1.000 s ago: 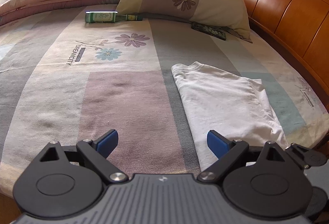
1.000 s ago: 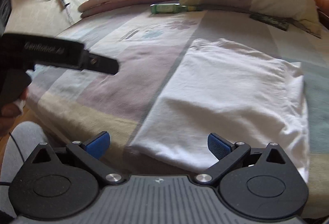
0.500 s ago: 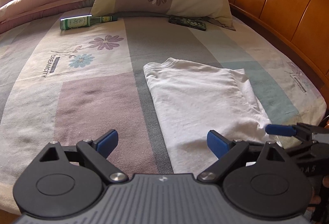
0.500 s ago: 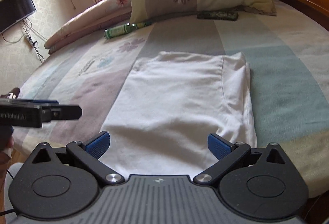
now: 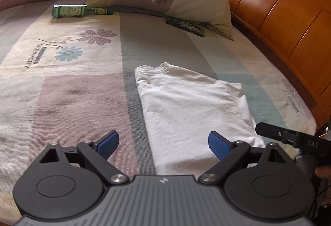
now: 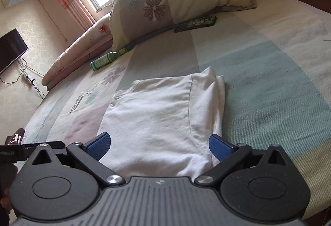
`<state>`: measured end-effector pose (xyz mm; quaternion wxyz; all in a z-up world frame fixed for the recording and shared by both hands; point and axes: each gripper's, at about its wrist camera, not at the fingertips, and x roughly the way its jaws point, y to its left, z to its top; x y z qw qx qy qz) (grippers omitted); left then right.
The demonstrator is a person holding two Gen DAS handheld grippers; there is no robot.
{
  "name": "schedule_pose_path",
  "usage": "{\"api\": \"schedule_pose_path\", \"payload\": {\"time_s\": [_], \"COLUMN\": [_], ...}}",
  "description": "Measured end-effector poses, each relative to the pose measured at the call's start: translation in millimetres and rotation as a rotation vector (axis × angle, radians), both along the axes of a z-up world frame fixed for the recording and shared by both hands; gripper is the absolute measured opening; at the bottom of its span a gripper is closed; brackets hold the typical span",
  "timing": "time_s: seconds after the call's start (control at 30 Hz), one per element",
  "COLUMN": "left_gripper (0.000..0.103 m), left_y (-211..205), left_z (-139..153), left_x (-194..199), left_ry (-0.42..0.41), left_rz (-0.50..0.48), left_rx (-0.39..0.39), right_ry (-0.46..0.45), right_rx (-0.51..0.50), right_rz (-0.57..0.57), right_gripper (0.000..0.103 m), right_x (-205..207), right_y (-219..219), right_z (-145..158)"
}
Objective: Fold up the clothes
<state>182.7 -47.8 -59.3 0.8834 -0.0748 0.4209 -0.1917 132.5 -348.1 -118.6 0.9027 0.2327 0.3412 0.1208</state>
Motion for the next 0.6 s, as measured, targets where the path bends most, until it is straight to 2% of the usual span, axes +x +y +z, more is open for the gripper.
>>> {"api": "schedule_pose_path", "payload": {"time_s": [0.13,0.27,0.6], "left_gripper": [0.093,0.093,0.093], "left_y": [-3,7,42], "left_z": [-11,-27,-79], "left_x": [14,27,65], "left_ry": [0.03,0.095,0.354], "left_rz": [-0.005,0.005,0.017], "left_rx": [-0.057,-0.131,-0.494], "right_ry": [0.035,0.084,0.205], "right_rx": [0.083,0.154,0.368], "right_rz": [0.015,0.005,0.053], "right_gripper": [0.103,0.103,0.103], "right_x": [5,15,59], "right_y": [-23,-43,-69], "right_z": [-5,-15,-43]}}
